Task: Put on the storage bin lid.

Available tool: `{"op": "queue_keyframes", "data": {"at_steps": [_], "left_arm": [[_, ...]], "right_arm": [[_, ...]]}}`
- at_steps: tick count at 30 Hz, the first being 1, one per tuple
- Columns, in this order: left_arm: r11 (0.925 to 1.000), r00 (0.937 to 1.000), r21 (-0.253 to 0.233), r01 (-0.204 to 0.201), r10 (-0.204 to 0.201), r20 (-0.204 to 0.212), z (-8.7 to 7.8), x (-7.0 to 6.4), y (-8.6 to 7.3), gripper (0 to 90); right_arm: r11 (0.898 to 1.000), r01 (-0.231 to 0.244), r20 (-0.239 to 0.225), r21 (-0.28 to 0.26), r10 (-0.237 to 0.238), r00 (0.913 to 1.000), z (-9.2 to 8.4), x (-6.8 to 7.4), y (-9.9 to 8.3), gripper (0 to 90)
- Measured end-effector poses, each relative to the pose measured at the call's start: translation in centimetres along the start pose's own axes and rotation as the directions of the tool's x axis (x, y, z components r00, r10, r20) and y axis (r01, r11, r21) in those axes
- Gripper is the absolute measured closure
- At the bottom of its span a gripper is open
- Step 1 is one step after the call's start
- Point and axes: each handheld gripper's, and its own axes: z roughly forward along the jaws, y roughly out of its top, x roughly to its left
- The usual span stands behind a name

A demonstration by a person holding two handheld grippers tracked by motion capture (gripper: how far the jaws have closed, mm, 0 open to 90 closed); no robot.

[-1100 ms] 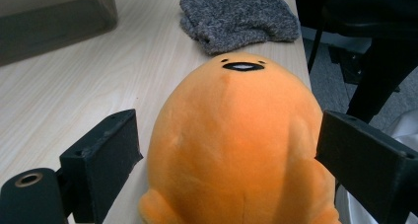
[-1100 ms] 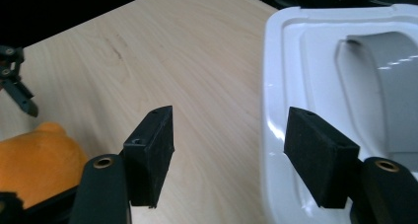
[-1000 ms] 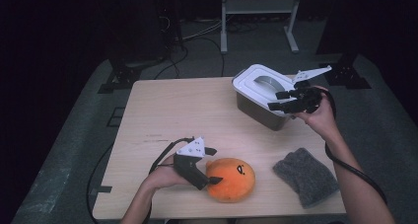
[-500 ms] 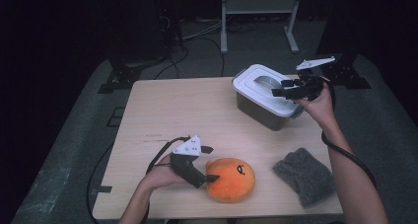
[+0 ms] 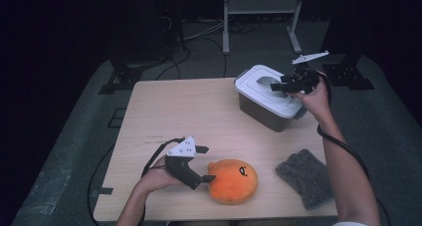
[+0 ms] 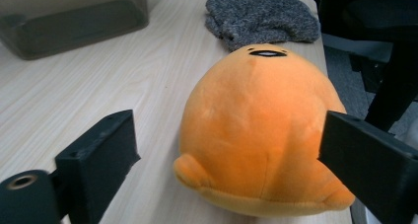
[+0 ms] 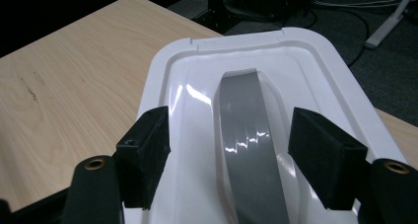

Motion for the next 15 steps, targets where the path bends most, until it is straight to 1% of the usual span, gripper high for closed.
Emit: {"op": "queue_keyframes", "data": {"at_steps": [3, 5, 8, 9, 10, 13, 15], "left_arm": [[1.0, 0.9999, -0.008, 0.005, -0.005, -0.014, -0.4, 0.1, -0.3, 5.4], [0.9995, 0.9995, -0.028, 0.01, -0.011, -0.028, -0.6, 0.1, -0.6, 5.4], [0.9987, 0.9983, -0.047, 0.018, -0.021, -0.054, -0.9, 0.1, -1.0, 5.2], [0.9986, 0.9982, -0.049, 0.019, -0.022, -0.055, -0.9, 0.1, -1.1, 4.2], [0.9987, 0.9977, -0.048, 0.02, -0.023, -0.063, -1.0, 0.1, -1.2, 3.6], [0.9976, 0.996, -0.066, 0.022, -0.028, -0.086, -1.3, 0.1, -1.5, 3.5], [0.9964, 0.9933, -0.081, 0.023, -0.032, -0.112, -1.5, 0.1, -1.7, 3.5]], "right_arm": [[1.0, -0.003, 0.002, 0.011, 0.003, 1.0, 0.4, -0.1, 0.0, 31.1], [1.0, 0.002, 0.006, 0.017, -0.002, 1.0, 0.8, -0.2, 0.0, 31.1], [1.0, -0.005, 0.003, 0.018, 0.005, 1.0, 1.1, -0.3, -0.1, 31.1], [1.0, -0.006, 0.004, 0.021, 0.005, 1.0, 1.3, -0.3, -0.2, 31.2], [1.0, -0.006, 0.006, 0.026, 0.006, 1.0, 1.4, -0.4, -0.2, 31.3], [1.0, -0.007, 0.006, 0.029, 0.006, 1.0, 1.8, -0.4, -0.3, 31.9], [1.0, -0.006, 0.006, 0.03, 0.006, 1.0, 2.0, -0.3, -0.3, 32.7]]}}
